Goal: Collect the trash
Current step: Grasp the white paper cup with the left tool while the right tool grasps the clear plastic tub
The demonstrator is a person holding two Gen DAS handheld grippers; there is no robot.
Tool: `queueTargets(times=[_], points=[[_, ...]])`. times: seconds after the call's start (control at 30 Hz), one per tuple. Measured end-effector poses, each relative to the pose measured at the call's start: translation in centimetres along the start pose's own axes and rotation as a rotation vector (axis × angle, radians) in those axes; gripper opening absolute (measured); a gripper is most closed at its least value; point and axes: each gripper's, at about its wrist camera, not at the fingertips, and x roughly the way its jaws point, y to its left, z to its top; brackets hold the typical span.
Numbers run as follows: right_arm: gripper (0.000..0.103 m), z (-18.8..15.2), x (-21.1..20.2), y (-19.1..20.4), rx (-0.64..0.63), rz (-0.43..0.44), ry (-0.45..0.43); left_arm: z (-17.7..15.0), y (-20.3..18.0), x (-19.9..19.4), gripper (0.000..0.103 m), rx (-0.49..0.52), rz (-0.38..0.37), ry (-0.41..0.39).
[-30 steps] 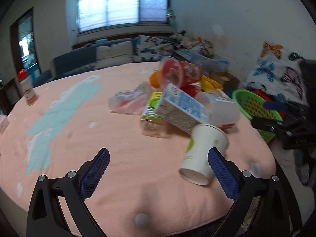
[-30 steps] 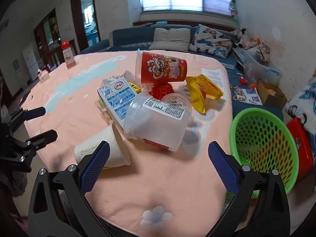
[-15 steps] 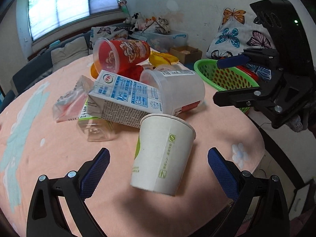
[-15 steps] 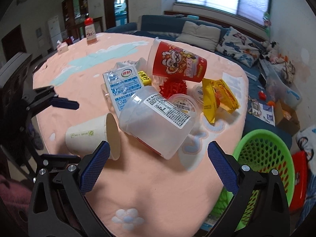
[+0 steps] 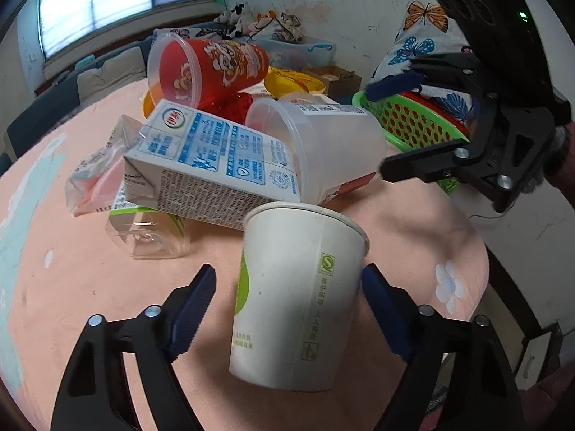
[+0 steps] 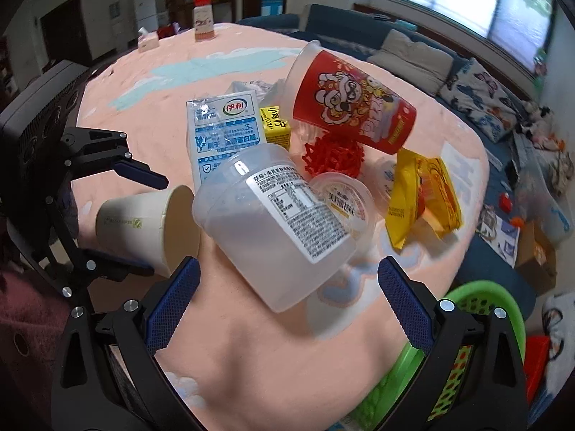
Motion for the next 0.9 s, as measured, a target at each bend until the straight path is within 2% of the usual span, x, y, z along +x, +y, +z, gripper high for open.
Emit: queueTargets(times=[0.07,0.3,0.6,0.67,0.77,0.9], points=[[0.098,0.6,0.5,0.0,-0.052,0.020,0.012,-0.1,0.0,0.0,0.064,0.003,-0.008,0.001],[0.098,1.9,2.7,0.9,-0.223,0.031,0.070,-0.4,0.4,-1.0,0.061,-0.029,-0.020,-0.012],[0.097,2.7,6.4,2.7,-0.383,0.051,0.140,-1.0,2.5,-4.0,0.060,-0.103,-0.006,-0.049],[0.090,2.8,7.4,3.0,-0.413,0.047,0.163,-1.3,2.9,-4.4,0.060,-0.119,0.000,-0.054],[0.086,2.5,8.3,3.3,-0.448,0.010,0.183,-1.4,3.4,-4.5,0.060,-0.144,0.010,-0.057],[0.085,2.3,8.2,3.0,-0.433,-0.005,0.193,-1.8,3.5,-5.0,0.060,-0.151,0.012,-0.060]])
